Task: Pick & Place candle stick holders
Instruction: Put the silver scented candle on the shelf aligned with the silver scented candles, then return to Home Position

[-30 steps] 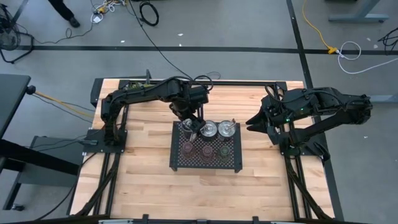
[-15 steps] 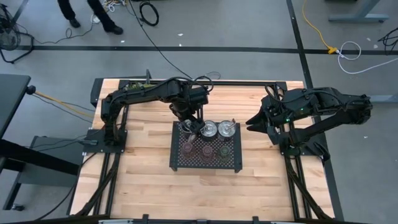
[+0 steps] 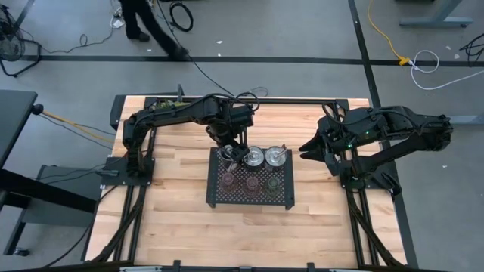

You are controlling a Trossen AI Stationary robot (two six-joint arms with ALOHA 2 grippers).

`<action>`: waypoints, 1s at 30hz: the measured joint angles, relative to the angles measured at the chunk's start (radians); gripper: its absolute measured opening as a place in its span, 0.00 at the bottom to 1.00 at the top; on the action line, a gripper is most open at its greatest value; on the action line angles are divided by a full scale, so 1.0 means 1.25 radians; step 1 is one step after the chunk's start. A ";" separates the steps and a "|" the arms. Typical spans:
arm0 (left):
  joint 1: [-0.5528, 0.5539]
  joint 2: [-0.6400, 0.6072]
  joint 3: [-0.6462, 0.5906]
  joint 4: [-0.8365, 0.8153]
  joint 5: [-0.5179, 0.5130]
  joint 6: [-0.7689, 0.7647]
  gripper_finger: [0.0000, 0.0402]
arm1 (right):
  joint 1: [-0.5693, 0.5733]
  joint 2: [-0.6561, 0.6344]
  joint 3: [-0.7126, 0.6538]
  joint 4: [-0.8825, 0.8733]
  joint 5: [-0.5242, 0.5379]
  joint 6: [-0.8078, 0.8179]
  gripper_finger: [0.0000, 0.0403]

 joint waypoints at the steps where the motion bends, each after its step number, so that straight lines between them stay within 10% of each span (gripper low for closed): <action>1: 0.000 0.000 0.000 0.000 0.000 -0.004 1.00 | 0.000 0.000 0.000 0.000 0.000 0.000 0.31; 30: 0.000 0.000 0.000 0.210 -0.004 -0.020 0.99 | 0.000 0.000 0.000 0.002 -0.007 0.078 0.31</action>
